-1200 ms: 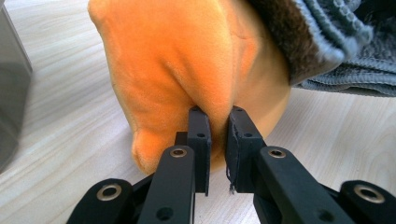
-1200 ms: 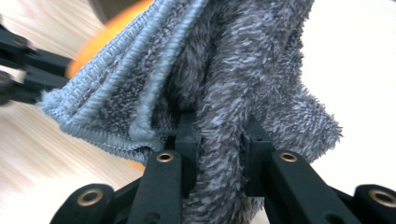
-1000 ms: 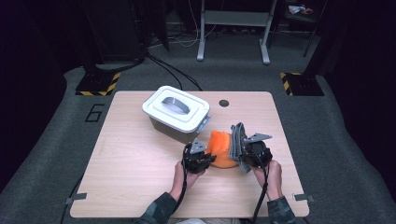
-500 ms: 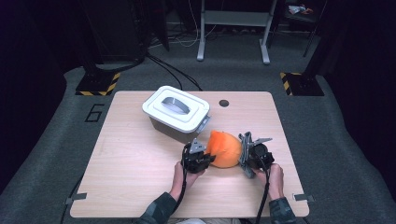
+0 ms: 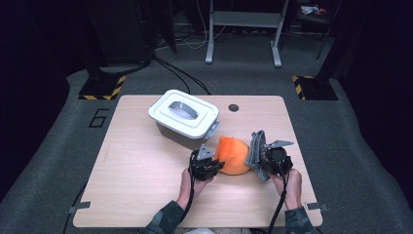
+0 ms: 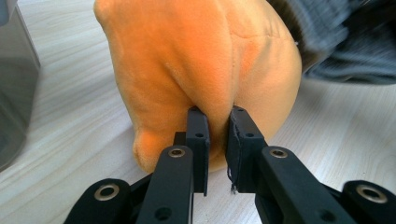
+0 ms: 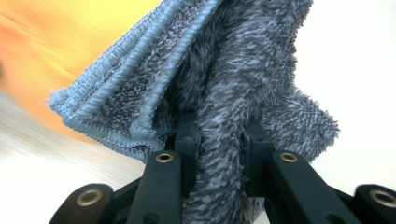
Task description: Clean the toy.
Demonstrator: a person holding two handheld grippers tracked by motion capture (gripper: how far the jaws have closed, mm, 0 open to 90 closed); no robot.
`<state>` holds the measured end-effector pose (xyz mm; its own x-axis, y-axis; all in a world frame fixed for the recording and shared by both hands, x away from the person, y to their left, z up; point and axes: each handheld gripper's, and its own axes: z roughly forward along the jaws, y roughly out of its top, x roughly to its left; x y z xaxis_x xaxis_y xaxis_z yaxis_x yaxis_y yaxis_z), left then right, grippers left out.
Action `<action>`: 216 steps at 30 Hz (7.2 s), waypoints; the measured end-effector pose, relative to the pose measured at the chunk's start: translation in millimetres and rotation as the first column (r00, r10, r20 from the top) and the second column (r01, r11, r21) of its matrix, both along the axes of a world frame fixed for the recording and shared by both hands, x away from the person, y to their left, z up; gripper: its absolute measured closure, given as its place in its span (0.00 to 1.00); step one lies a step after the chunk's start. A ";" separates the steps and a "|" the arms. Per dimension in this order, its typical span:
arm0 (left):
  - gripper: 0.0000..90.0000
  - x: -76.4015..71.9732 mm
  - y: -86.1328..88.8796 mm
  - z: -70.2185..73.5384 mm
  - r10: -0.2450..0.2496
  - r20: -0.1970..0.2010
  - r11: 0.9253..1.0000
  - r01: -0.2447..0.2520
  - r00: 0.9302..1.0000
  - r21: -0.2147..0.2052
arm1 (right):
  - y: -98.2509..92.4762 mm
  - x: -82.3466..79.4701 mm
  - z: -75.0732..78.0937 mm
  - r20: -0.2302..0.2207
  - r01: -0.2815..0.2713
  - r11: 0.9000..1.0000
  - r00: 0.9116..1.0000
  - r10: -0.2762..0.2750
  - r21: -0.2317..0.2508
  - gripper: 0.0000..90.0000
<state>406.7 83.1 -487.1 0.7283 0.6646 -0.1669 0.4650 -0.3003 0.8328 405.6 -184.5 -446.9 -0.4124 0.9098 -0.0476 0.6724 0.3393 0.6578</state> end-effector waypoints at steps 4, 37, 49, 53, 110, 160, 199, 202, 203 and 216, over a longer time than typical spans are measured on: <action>0.88 -0.1 0.0 0.3 -0.001 0.001 1.000 0.001 1.000 0.001 | 16.6 -8.7 18.2 0.046 -0.065 0.998 0.997 0.064 0.013 0.81; 0.91 -2.0 -10.1 -6.2 0.015 0.114 0.996 -0.025 0.993 0.086 | 19.0 17.2 -0.2 0.000 -0.081 0.996 0.997 0.081 0.028 0.81; 0.94 -8.7 -13.9 13.0 -0.023 0.092 1.000 0.022 0.995 0.012 | 25.4 -5.3 28.0 0.075 -0.098 0.995 0.993 0.095 0.029 0.81; 0.94 -10.3 -16.3 14.4 -0.037 0.090 0.999 0.037 0.995 0.008 | 36.3 -9.0 35.4 0.102 -0.141 0.990 0.985 0.139 0.012 0.81; 0.94 -8.2 -11.0 2.7 -0.043 0.072 0.999 0.041 0.996 0.022 | 1.0 31.1 -47.0 -0.131 0.007 1.000 0.991 -0.010 -0.022 0.82; 0.95 -3.9 -7.4 6.7 -0.048 0.034 0.999 0.048 0.998 -0.002 | 12.3 16.9 -5.6 -0.034 -0.027 0.999 0.999 0.026 -0.036 0.82; 0.84 -1.3 -1.8 7.0 -0.068 0.058 0.998 0.068 0.996 0.004 | 43.0 11.1 12.4 0.009 -0.110 0.992 0.994 0.111 -0.065 0.82; 0.72 -2.6 -1.0 9.0 -0.067 0.064 0.998 0.066 0.996 0.011 | 40.8 16.2 13.0 0.012 -0.115 0.992 0.993 0.116 -0.048 0.82; 0.67 -4.1 -1.5 9.9 -0.058 0.076 0.998 0.056 0.995 0.031 | 40.8 17.0 13.0 0.012 -0.118 0.992 0.993 0.118 -0.044 0.82; 0.76 -2.8 -12.8 0.7 -0.001 0.147 0.989 -0.021 0.989 0.147 | 38.2 21.1 11.3 0.013 -0.100 0.995 0.995 0.100 -0.024 0.82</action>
